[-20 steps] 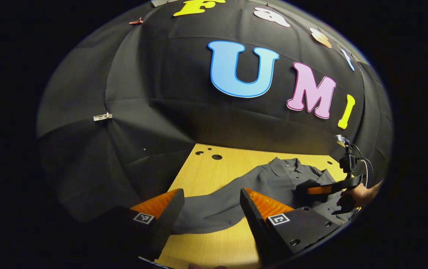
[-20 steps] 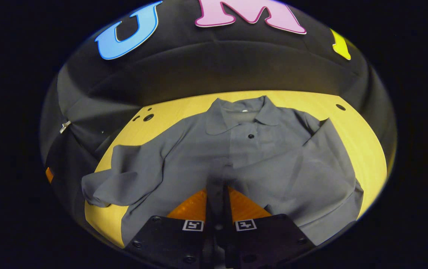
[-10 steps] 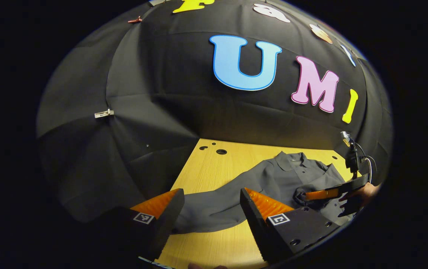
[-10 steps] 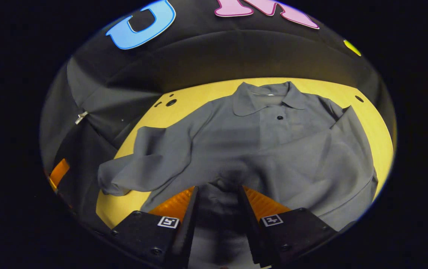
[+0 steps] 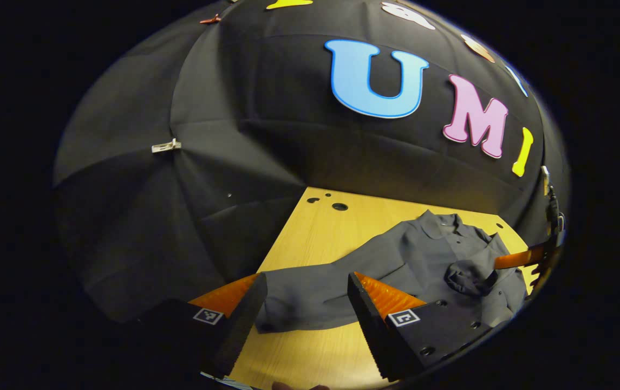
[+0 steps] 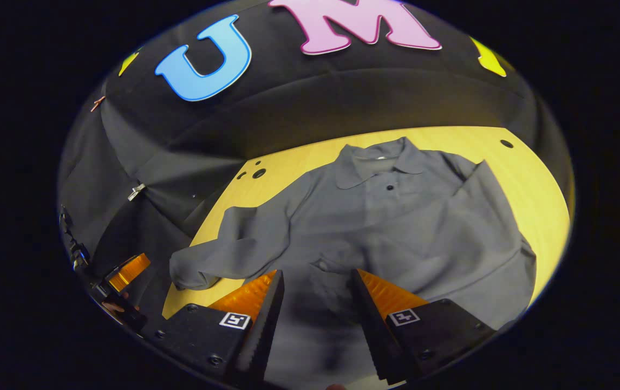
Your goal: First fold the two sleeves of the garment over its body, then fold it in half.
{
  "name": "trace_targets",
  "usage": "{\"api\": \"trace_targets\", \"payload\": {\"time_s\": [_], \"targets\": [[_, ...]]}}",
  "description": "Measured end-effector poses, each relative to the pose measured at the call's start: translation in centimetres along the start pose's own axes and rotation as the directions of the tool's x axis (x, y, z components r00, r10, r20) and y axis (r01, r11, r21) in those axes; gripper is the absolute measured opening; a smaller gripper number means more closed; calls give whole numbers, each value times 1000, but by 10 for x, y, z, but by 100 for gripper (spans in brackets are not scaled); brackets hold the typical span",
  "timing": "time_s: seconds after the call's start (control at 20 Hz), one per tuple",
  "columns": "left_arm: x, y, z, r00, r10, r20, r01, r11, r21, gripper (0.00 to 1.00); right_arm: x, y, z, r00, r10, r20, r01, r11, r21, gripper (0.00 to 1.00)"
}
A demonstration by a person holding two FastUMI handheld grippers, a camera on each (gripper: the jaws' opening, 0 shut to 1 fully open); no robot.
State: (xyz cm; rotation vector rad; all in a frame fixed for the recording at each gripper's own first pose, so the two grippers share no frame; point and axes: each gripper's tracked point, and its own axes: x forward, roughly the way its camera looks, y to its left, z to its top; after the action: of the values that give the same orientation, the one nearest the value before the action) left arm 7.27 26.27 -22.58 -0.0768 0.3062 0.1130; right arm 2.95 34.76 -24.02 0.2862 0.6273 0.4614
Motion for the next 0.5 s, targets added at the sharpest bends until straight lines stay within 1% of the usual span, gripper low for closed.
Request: {"api": "trace_targets", "payload": {"time_s": [0.1,0.25,0.35,0.5], "targets": [[6,9,-7,1000,21,-13,-21,1000,2,94,-17,-17,-3,999,-35,14,34,999,20,77],[18,20,-19,998,48,-32,-47,998,39,94,-40,-43,-10,996,-81,24,79,995,58,77],[27,26,-29,997,67,-49,-64,996,55,94,-52,-68,-20,991,-131,15,130,990,56,77],[40,33,-48,992,83,-99,-80,996,41,94,-74,-95,-28,982,-187,16,186,982,42,77]]}}
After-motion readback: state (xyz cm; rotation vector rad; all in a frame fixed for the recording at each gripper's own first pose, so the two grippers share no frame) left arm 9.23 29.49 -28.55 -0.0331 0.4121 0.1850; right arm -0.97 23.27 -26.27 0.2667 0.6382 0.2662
